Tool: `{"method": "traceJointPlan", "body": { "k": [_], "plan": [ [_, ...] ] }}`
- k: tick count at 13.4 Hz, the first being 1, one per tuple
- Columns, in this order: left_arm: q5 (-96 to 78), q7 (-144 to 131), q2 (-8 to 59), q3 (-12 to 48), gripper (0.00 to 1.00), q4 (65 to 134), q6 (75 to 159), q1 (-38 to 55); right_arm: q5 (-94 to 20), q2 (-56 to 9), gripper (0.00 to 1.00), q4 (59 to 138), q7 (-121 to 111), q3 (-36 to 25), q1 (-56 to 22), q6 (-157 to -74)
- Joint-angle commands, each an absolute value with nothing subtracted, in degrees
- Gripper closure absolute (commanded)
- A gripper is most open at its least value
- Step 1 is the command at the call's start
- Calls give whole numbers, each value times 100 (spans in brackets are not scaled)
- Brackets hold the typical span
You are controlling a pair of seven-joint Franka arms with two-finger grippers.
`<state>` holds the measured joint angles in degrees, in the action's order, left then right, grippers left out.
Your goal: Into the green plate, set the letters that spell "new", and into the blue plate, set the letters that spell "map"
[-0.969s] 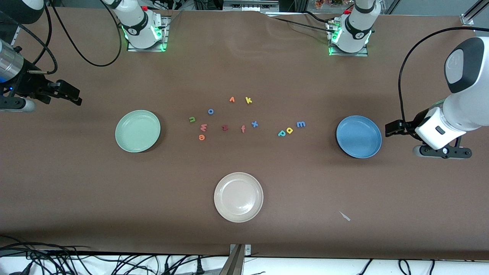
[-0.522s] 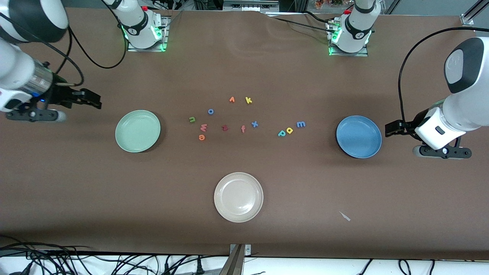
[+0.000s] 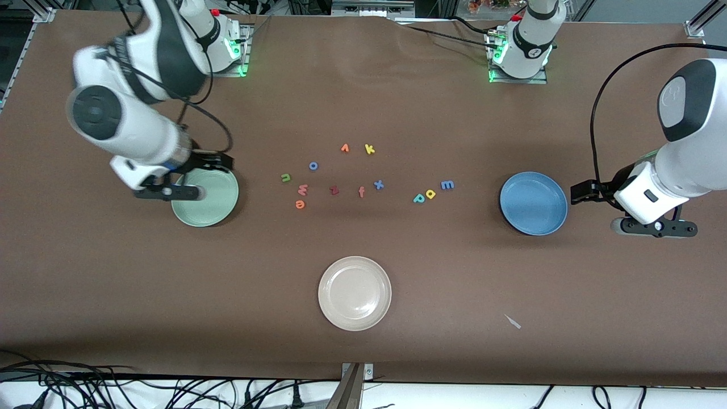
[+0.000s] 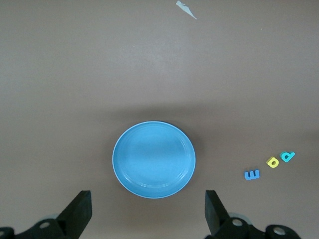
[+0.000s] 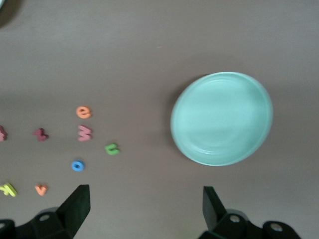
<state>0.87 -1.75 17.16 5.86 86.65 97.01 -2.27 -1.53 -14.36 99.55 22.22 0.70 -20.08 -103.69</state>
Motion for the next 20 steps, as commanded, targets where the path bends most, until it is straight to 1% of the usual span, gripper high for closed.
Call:
{"method": "traceJointPlan", "body": {
  "k": [1,3,6,7,8,9,11,14,17,18,19,20],
  "plan": [
    [255,-316,1740,598,0,8622,9747,-193,-193,-1818,0,9975,2889,18,-2416,-10870],
    [237,-316,1775,598,0,8613,9747,-193,-185,-1898,0,10211,3356,18,-2601,-11318],
    [237,-316,1784,598,0,8613,9799,-185,-193,-1898,0,10800,3761,18,-2855,-11960],
    [246,-316,1862,598,0,8613,9852,-167,-185,-1898,1,11011,3866,18,-2917,-12284],
    [246,-316,1907,598,0,8613,9870,-132,-193,-1925,2,11161,3980,18,-2944,-12566],
    [229,-316,1907,598,0,8613,9870,-106,-193,-2081,7,11258,4147,18,-3040,-12847],
    [176,-474,2152,606,0,8613,9914,17,-185,-2284,13,11416,4656,18,-3234,-13462],
    [167,-1166,2504,633,0,8640,9949,350,-185,-2452,16,11592,4685,18,-3305,-13894],
    [-77,-2308,2803,633,0,8736,9958,685,-176,-2636,19,11908,4685,17,-3445,-14543],
    [-349,-2633,2873,633,0,8815,10089,694,-176,-2706,20,11979,4685,18,-3445,-14763],
    [-499,-2854,2848,650,0,9068,10360,729,-176,-2759,23,12006,4693,18,-3454,-14879],
    [-484,-3083,2822,764,0,9357,10632,877,-176,-2777,23,12006,4693,18,-3480,-14880]
  ]
}}
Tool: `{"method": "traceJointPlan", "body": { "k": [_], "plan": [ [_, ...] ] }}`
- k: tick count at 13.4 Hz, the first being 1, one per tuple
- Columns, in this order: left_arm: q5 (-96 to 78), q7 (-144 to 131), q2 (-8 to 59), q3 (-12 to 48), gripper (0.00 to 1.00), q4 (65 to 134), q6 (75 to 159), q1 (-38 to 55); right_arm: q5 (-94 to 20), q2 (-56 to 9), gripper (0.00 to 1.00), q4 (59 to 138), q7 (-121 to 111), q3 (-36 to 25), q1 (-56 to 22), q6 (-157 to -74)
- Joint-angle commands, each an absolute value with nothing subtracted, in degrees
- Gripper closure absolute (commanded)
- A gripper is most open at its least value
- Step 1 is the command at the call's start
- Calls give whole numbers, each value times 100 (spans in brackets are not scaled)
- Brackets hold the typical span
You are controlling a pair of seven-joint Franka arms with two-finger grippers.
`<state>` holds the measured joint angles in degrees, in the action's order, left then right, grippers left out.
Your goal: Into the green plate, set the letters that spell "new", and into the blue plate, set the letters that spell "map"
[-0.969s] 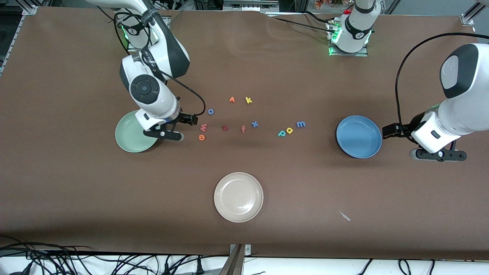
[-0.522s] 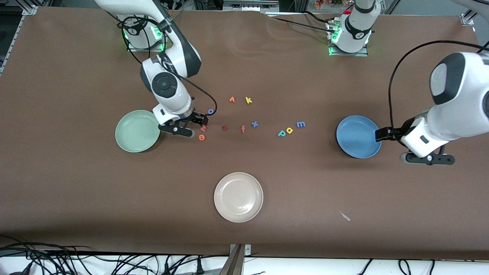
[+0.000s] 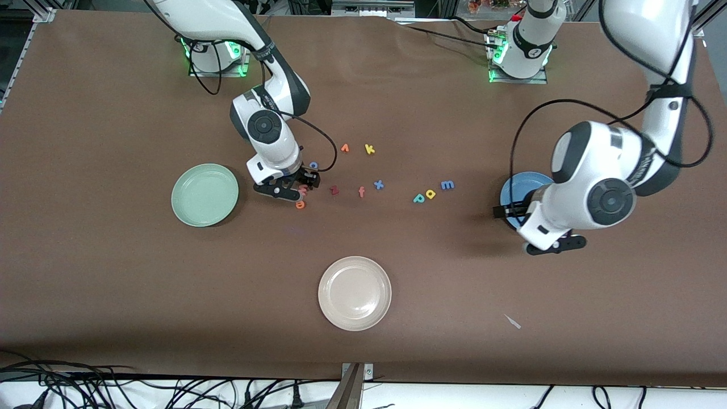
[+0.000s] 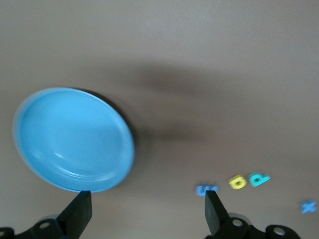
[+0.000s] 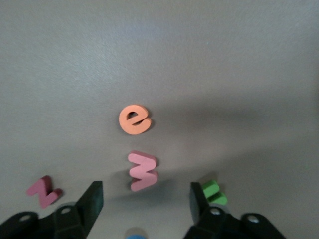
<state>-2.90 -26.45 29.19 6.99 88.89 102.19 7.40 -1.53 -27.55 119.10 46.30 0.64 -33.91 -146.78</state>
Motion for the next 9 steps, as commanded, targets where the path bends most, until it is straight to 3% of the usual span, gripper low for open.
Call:
{"method": "traceJointPlan", "body": {
  "k": [1,4,7,9],
  "plan": [
    [-440,-3381,2786,799,0,9656,10913,1018,-167,-2795,28,12015,4693,9,-3480,-14889],
    [-439,-3735,2506,835,0,10816,12204,1353,-150,-2839,43,12006,4685,9,-3480,-14889],
    [-439,-3727,2522,1028,2,11380,12646,1388,-149,-2970,44,11988,4685,9,-3480,-15063],
    [-439,-3630,2531,1037,11,11679,12884,1424,-149,-3050,44,11979,4693,9,-3480,-15213]
  ]
}}
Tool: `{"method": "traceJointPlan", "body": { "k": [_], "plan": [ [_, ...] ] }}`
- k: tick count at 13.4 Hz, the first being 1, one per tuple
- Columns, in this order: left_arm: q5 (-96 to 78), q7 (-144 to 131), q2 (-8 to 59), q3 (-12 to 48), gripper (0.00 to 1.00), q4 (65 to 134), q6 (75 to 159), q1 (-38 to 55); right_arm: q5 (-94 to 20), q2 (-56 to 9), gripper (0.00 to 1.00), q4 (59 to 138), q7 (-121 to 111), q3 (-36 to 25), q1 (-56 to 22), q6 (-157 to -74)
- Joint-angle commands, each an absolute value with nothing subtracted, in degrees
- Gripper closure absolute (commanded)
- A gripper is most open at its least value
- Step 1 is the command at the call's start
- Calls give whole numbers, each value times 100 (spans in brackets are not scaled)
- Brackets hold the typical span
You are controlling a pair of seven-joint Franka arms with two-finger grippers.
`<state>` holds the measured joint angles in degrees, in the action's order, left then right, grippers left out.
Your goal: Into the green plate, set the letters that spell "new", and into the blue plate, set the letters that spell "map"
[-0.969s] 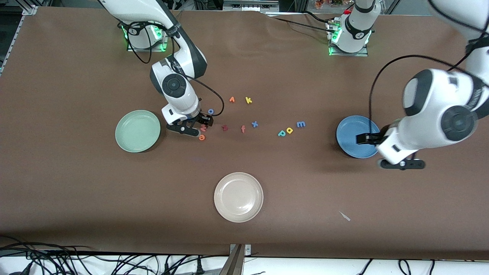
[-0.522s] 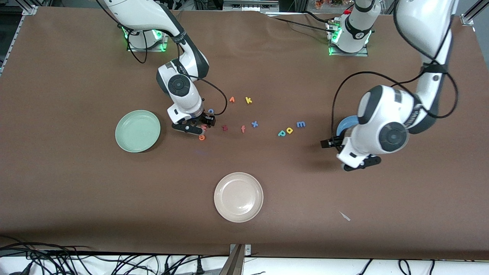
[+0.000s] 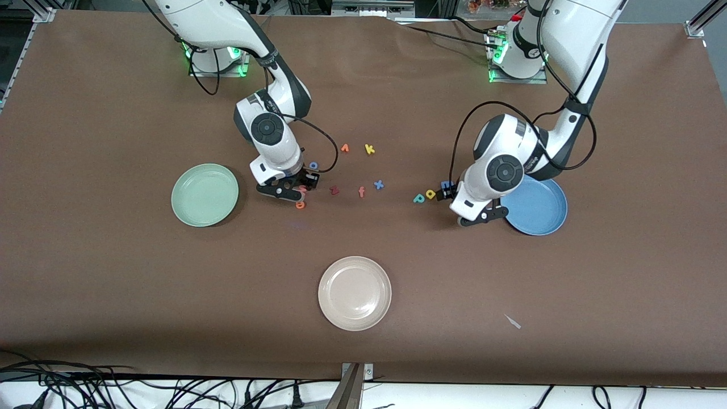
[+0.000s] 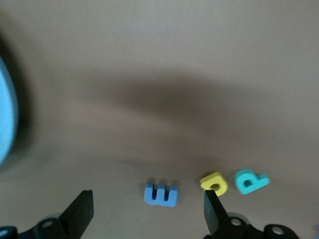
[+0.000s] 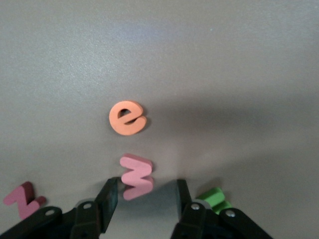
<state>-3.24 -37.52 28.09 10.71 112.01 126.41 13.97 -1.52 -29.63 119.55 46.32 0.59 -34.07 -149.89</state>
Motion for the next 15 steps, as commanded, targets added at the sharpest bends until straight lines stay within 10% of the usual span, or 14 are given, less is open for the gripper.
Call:
{"method": "traceJointPlan", "body": {
  "k": [1,5,15],
  "plan": [
    [-439,-3560,2531,1037,19,11733,12893,1424,-149,-3050,47,11979,4676,9,-3480,-15214],
    [-448,-3568,2724,1063,26,11733,13025,1459,-132,-2971,88,11953,4606,-9,-3480,-15161],
    [-448,-3595,3076,1099,29,11733,13342,1678,-132,-2189,88,11804,1648,-1615,-3428,-13404]
  ]
}}
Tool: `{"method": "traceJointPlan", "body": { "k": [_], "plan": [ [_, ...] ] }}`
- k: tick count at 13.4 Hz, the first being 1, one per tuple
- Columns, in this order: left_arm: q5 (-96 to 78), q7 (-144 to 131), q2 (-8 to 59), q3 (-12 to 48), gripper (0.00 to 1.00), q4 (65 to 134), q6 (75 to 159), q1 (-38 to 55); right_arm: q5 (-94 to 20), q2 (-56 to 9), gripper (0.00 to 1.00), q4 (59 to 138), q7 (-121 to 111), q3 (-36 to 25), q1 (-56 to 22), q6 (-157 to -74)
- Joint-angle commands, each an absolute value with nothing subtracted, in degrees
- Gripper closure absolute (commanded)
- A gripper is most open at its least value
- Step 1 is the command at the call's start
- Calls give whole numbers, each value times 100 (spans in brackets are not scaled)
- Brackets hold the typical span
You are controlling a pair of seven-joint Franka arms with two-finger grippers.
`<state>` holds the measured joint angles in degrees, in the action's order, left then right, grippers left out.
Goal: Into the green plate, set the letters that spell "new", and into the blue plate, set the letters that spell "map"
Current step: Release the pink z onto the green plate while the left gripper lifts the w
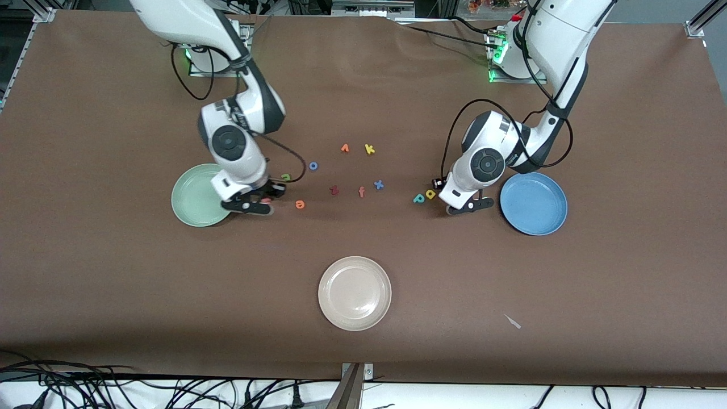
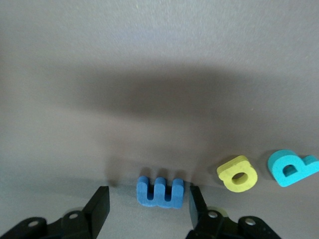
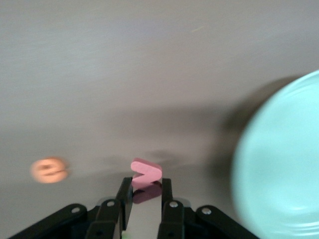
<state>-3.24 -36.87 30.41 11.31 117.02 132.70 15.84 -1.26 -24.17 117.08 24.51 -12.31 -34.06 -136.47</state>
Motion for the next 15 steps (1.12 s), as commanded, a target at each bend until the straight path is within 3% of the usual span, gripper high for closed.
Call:
{"method": "traceJointPlan", "body": {
  "k": [1,5,6,8,9,10,12,15],
  "plan": [
    [-448,-3603,3085,1099,33,11733,13342,1696,-149,-2188,88,11804,1278,-1817,-3428,-13342],
    [-448,-3639,3129,1099,62,11716,13342,1696,-193,-2337,88,11909,633,-2065,-3156,-13447],
    [-457,-3639,3138,1099,65,11716,13342,1696,-193,-2355,91,12040,485,-2065,-3025,-13543],
    [-448,-3639,3173,1099,76,11707,13342,1696,-202,-2373,91,12504,334,-2065,-2918,-14164],
    [-448,-3639,3173,1099,80,11698,13342,1696,-202,-2382,85,12681,334,-2065,-2909,-14438],
    [-448,-3639,3173,1099,82,11690,13342,1696,-202,-2399,41,12709,360,-2065,-2900,-14484],
    [-448,-3630,3129,1099,85,11655,13281,1688,-202,-2338,0,12674,404,-2057,-2900,-14432],
    [-448,-3551,2805,1081,87,11628,13088,1600,-350,-2224,0,12272,413,-1969,-2909,-13820]
  ]
}}
